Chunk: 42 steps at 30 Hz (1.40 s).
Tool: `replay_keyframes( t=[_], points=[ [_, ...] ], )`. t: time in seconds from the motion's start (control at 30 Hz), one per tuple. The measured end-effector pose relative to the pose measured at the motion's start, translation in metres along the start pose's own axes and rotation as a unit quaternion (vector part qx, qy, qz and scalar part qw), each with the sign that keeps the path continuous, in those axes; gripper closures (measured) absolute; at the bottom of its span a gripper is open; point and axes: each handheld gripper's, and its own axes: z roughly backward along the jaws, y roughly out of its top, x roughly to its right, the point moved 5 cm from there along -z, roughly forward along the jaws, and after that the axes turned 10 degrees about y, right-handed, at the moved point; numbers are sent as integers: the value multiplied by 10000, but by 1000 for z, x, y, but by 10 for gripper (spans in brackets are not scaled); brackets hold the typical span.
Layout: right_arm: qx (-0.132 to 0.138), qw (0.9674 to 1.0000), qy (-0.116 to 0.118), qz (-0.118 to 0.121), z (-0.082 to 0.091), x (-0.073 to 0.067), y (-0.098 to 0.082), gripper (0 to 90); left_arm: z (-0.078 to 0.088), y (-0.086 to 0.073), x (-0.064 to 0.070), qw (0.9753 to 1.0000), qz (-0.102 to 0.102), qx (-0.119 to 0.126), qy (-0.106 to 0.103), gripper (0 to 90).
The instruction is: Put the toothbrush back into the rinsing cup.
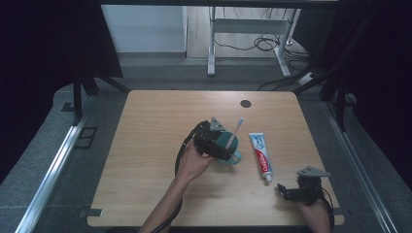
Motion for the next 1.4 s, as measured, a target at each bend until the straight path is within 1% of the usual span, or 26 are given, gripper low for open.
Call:
replay_keyframes(
  t=[0.07,0.13,0.3,0.33,0.47,0.73,1.03,1.2,1.27,1.3,1.4],
  points=[
    [0,10000,1,1,0,0,0,0,1,-1,0,10000,-14,6,12,0],
    [0,10000,-1,-1,0,0,0,0,5,-2,-1,10000,-83,18,44,0],
    [0,10000,0,-1,0,0,0,0,8,-6,-2,9999,-126,22,78,0],
    [-2,10000,-1,-1,0,0,0,0,9,-8,-2,9999,-107,14,83,0],
    [0,10000,0,4,0,0,0,0,12,-13,-3,9997,-213,33,113,0],
    [0,10000,0,7,0,0,0,0,16,-22,-2,9997,-226,41,112,0],
    [3,10000,0,7,0,0,0,0,23,-32,-2,9992,-354,39,196,0],
    [6,10000,4,5,0,0,0,0,26,-41,-3,9993,-287,43,217,0],
    [6,10000,2,7,0,0,0,0,26,-43,-3,9994,-284,38,212,0],
    [5,10000,2,-2,0,0,0,0,27,-46,-4,9992,-322,20,249,0],
    [5,10000,1,-1,0,0,0,0,28,-52,-5,9992,-281,-2,276,0]
  ],
)
